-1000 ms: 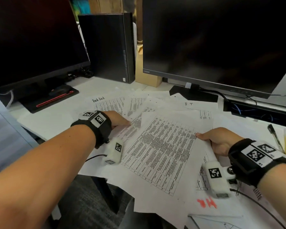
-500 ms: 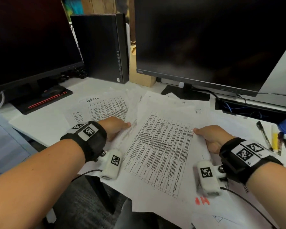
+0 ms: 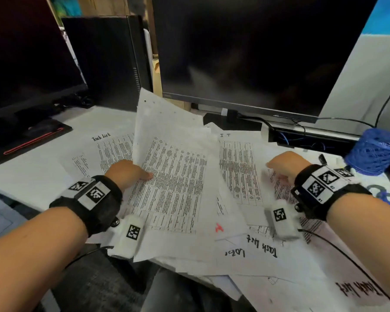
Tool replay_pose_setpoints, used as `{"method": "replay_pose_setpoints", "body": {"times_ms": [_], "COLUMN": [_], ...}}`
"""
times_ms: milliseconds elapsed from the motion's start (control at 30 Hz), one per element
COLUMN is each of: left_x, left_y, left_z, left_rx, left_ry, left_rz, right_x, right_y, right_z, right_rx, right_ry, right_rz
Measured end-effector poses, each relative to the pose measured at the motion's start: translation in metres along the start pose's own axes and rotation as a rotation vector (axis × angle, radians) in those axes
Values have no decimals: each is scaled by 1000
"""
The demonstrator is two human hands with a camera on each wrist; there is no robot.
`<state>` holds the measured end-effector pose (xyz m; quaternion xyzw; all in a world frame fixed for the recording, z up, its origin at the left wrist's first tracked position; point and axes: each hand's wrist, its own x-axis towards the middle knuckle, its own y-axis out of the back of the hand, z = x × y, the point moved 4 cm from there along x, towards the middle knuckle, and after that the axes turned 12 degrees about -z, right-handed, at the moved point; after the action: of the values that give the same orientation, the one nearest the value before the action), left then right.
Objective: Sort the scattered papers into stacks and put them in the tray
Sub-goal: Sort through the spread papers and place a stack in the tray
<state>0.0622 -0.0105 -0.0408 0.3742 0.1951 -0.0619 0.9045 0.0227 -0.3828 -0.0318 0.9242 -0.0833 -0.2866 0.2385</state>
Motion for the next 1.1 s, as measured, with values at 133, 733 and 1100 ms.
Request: {"method": "replay_pose_setpoints", "body": {"times_ms": [133,733,1100], "left_x": [0,-11,-17], "left_y": [-1,-8,-11], "left_z": [-5,1,-1], "left_rx": [43,42,103], "left_ry": [-1,-57,-79], "left_rz": [5,-53,-76], "right_x": [3,-4,-4], "right_y": [4,-38,-33], "right_z": [4,-27,-20], "right_rx": [103,-736,-768], "right_ry": [-98,-139,-119], "right_rz": [-96,-133,-118]}}
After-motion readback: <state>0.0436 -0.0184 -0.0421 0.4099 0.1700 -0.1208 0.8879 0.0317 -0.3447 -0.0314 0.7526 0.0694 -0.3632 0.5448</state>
